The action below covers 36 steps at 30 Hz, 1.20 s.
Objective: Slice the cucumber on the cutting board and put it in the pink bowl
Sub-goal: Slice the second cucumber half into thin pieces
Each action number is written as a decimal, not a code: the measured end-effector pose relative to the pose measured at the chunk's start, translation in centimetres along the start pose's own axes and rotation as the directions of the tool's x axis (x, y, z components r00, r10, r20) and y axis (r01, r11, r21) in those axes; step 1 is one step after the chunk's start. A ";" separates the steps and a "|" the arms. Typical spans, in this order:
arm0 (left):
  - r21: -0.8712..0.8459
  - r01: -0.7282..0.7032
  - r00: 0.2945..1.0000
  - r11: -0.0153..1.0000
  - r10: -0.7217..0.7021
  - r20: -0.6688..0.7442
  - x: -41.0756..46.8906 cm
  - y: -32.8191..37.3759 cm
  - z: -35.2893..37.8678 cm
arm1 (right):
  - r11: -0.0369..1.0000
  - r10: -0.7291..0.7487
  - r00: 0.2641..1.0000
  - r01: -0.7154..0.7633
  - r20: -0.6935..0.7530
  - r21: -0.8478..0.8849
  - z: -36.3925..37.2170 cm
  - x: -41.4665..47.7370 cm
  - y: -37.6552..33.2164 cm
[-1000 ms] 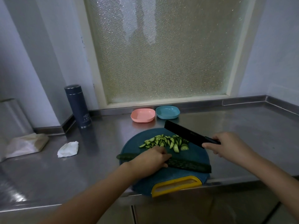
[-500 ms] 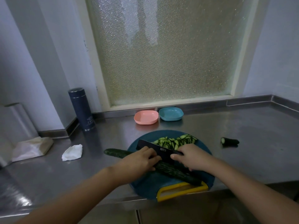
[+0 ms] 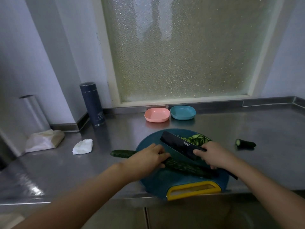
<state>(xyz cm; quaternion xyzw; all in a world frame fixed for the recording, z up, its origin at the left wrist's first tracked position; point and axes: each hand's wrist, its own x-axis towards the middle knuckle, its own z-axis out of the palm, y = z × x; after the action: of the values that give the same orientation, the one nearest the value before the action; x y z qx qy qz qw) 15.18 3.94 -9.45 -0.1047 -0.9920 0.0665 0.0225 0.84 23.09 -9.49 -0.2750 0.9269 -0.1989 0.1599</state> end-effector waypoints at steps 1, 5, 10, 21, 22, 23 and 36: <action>0.002 -0.002 1.000 1.000 0.002 0.002 0.1 0.1 0.1 | 1.000 -0.004 1.000 0.004 0.009 0.005 -0.1 0.0 0.1; -0.031 -0.014 1.000 0.999 0.014 -0.005 0.8 0.7 0.1 | 1.000 -0.014 1.000 0.014 0.007 0.021 -0.9 -0.4 0.6; -0.044 0.016 1.000 0.999 -0.016 -0.003 0.8 0.6 -0.3 | 1.000 0.002 1.000 -0.003 -0.024 -0.015 -1.0 -1.1 1.0; -0.147 0.220 0.967 0.964 -0.197 0.160 -1.8 -0.9 -4.2 | 0.996 -0.066 0.998 0.068 -0.021 0.062 -0.2 -1.6 0.6; -0.149 0.239 0.959 0.959 -0.210 0.188 -2.2 -1.0 -4.6 | 0.994 -0.076 0.997 0.077 -0.011 0.074 -0.1 -1.5 0.4; -0.153 0.256 0.952 0.954 -0.221 0.212 -2.5 -1.2 -5.0 | 0.993 -0.084 0.996 0.084 -0.003 0.079 0.1 -1.5 0.2; -0.164 0.430 0.889 0.888 -0.384 0.250 -3.5 -3.8 -5.4 | 0.994 0.024 0.999 -0.027 -0.028 -0.107 0.9 -1.0 -1.9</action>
<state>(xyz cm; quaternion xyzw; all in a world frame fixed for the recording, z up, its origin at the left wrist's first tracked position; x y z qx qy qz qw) 18.19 0.24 -3.67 0.1124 -0.9897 -0.0365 -0.0806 2.81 21.95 -9.19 -0.2687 0.9418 -0.1505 0.1349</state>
